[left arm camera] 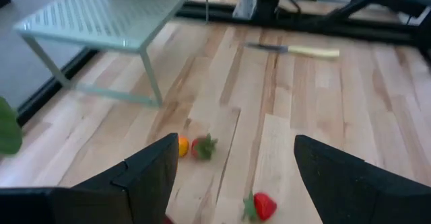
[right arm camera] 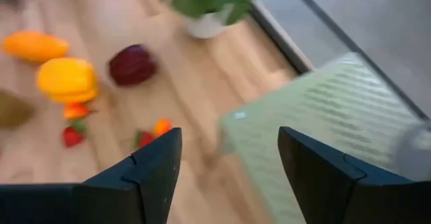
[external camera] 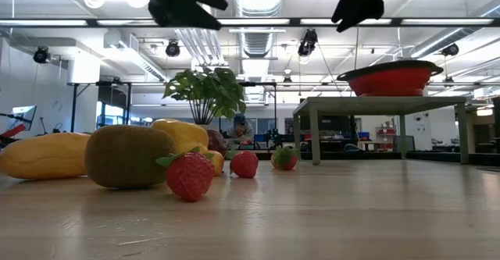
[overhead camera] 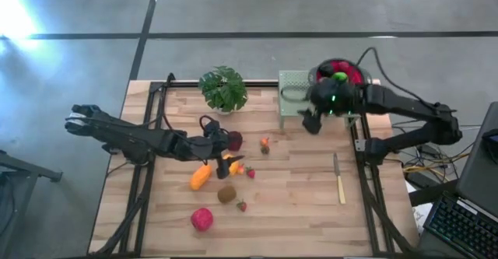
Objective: Pick & Place Fruit
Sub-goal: Put the orange pear into the red strainer bowl on the shelf
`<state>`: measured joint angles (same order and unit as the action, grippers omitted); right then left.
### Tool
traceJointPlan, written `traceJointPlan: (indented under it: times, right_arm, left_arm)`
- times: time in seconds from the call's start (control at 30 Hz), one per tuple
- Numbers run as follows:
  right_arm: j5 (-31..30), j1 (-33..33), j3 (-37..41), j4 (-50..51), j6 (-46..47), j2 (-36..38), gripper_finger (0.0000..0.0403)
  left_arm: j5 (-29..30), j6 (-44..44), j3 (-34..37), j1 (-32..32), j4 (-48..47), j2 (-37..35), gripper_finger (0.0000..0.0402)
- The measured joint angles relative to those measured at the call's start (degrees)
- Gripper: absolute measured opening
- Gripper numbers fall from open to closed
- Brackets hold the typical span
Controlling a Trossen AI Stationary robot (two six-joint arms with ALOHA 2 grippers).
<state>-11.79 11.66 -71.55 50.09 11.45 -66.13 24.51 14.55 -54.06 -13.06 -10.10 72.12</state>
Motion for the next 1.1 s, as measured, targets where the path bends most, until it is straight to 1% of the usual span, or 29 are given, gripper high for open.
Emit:
traceJointPlan:
  times: [0.17, 0.23, 0.33, 0.47, 0.67, 0.8, 0.93, 1.03, 1.1]
  right_arm:
    - [-3.49, -8.62, 4.73, -2.21, 2.36, -0.04, 0.0241]
    - [-5.16, -11.07, 6.53, -3.1, 3.67, -0.04, 0.0246]
    - [-6.65, -13.21, 8.95, -4.69, 4.96, -0.04, 0.0254]
    - [-6.68, -13.79, 11.3, -6.46, 5.54, -0.04, 0.0262]
    - [-6.82, -13.77, 13.0, -7.28, 5.7, 0.04, 0.0269]
    - [-6.82, -13.77, 13.67, -7.48, 5.68, 0.07, 0.0268]
    - [-6.82, -13.77, 14.01, -7.57, 5.52, 0.07, 0.0255]
    - [-6.82, -13.77, 14.04, -7.57, 5.51, 0.07, 0.0244]
    - [-6.81, -13.77, 14.04, -7.57, 5.3, 0.07, 0.0239]
  left_arm:
    - [-0.16, -0.07, 0.0, 0.0, -5.38, 0.48, 0.0298]
    - [-0.62, -1.92, 0.11, 0.0, -7.12, 1.58, 0.0298]
    - [-1.94, -6.38, 0.13, 0.0, -7.31, 4.66, 0.0298]
    - [-3.76, -11.41, -0.47, 0.07, -7.43, 10.57, 0.0298]
    - [-7.19, -14.17, -4.45, 0.13, -8.49, 18.59, 0.0298]
    - [-7.37, -14.96, -8.85, 0.25, -13.63, 22.77, 0.0298]
    - [-7.43, -14.77, -13.1, 0.24, -19.45, 26.43, 0.0298]
    - [-7.55, -14.17, -15.12, 0.24, -22.68, 28.45, 0.0298]
    - [-7.81, -13.64, -15.61, 0.24, -23.0, 29.31, 0.0298]
